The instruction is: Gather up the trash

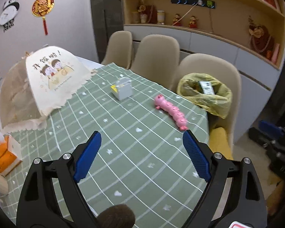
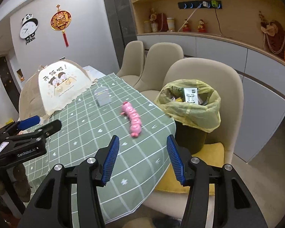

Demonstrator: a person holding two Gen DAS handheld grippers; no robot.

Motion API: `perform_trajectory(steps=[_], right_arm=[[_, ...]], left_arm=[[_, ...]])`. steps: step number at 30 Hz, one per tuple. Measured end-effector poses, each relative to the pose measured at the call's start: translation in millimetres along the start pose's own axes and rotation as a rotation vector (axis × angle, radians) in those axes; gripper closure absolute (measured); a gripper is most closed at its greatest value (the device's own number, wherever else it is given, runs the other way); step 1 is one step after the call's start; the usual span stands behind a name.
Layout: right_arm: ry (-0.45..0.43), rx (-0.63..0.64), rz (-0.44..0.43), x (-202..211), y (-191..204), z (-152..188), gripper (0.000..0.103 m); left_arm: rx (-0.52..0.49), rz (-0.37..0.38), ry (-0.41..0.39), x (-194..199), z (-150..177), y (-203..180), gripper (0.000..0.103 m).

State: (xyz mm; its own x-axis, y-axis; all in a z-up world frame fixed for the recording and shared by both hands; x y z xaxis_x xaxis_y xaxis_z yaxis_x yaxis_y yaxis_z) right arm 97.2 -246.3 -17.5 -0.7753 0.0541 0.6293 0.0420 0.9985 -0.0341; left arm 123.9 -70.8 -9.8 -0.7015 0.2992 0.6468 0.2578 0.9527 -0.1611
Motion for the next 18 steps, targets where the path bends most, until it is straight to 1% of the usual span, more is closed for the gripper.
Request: perform_trajectory(steps=[5,12,18], right_arm=[[-0.037,0.047,0.029,17,13,2,0.054],[-0.039,0.035,0.048,28,6,3,0.054],[-0.05,0.034,0.045,32,4,1,0.054]], left_arm=[[0.0,0.022,-0.04,18,4,-4,0.019],[0.027,0.033,-0.049,28,8,-6,0.019],[0.016,0.025,-0.064,34,6,-9,0.019]])
Point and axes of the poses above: each gripper's, at about its wrist camera, not at the fingertips, and x roughly against the way its jaws point, y to its left, z to its underside, the point moved 6 cm from there along -x, roughly the way its jaws point, and after that the axes turned 15 degrees about z, right-handed, at the moved point
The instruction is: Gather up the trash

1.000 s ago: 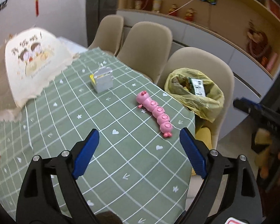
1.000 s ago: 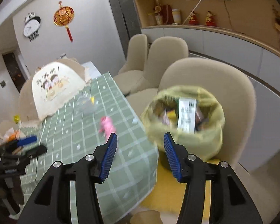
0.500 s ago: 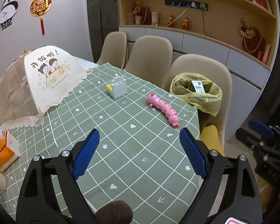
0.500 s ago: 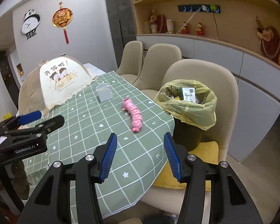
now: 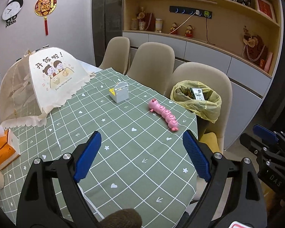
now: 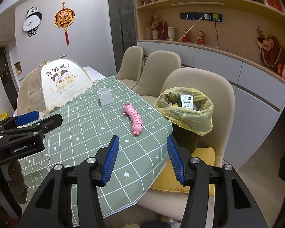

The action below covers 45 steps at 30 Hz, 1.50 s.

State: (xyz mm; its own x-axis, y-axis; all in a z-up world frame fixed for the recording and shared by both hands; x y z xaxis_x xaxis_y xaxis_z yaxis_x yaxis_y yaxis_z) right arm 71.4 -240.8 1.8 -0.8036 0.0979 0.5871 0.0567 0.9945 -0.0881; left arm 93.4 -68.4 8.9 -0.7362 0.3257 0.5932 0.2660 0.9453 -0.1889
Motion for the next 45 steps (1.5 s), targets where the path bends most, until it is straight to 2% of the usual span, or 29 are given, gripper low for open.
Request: perform_trajectory(steps=[45], right_arm=[[0.015,-0.059,0.009,-1,-17,2,0.054]], left_arm=[[-0.05,0.034,0.009,-1,0,-16,0.019]])
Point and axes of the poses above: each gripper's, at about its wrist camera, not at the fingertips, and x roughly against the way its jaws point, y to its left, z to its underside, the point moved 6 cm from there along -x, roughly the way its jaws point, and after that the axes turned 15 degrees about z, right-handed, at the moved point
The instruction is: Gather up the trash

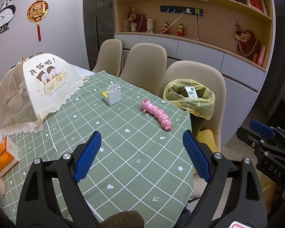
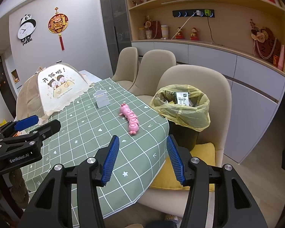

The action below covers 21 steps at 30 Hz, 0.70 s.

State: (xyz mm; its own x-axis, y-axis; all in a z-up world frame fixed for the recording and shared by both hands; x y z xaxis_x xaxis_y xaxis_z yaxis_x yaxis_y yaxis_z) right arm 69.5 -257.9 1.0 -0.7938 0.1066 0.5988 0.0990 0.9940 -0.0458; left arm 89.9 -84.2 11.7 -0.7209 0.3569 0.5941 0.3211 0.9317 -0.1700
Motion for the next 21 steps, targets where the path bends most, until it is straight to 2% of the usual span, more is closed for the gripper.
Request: perform_trajectory(steps=[21], right_arm=[[0.004,-0.004,0.014,0.4,-4.9,1.5,0.054]], left_arm=[[-0.004,0.025,0.015,-7.7,2.8,-6.1,0.019]])
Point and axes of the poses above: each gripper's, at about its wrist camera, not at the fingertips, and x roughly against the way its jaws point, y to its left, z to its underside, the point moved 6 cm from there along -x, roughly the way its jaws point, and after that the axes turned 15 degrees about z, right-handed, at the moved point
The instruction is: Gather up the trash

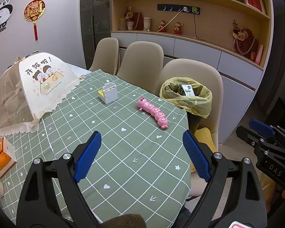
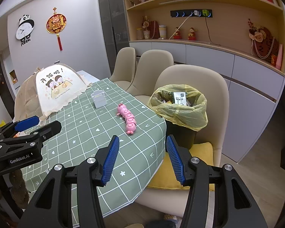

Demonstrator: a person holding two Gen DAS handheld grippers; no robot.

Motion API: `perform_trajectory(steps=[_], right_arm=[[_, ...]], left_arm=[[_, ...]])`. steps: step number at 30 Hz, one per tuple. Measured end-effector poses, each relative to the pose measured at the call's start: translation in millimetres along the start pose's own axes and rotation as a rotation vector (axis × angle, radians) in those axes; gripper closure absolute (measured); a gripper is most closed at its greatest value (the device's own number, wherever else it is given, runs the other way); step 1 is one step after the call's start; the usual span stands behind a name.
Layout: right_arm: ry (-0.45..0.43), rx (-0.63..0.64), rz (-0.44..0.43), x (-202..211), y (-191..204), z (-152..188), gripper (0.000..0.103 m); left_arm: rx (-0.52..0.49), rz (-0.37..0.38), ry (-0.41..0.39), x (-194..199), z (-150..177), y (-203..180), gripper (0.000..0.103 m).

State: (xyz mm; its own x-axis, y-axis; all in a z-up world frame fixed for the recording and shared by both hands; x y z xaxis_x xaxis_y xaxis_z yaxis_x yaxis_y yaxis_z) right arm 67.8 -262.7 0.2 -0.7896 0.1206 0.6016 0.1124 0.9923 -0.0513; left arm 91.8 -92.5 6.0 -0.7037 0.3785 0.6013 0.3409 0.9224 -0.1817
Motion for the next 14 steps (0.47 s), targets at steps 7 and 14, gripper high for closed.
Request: perform_trajectory(steps=[7,14], right_arm=[[0.022,0.0,0.015,-8,2,3,0.054],[0.095,0.179,-0.078,-61,53,2,0.054]], left_arm=[[0.019,0.003,0.019,-7,3,5,0.019],[0.243,-0.168,0.107,-20,37,99,0.019]])
Point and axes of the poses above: each gripper's, at about its wrist camera, not at the fingertips, and x roughly against the way its jaws point, y to its left, z to its underside, the point moved 6 cm from there along -x, roughly the way its jaws point, and after that the axes turned 15 degrees about z, right-handed, at the moved point
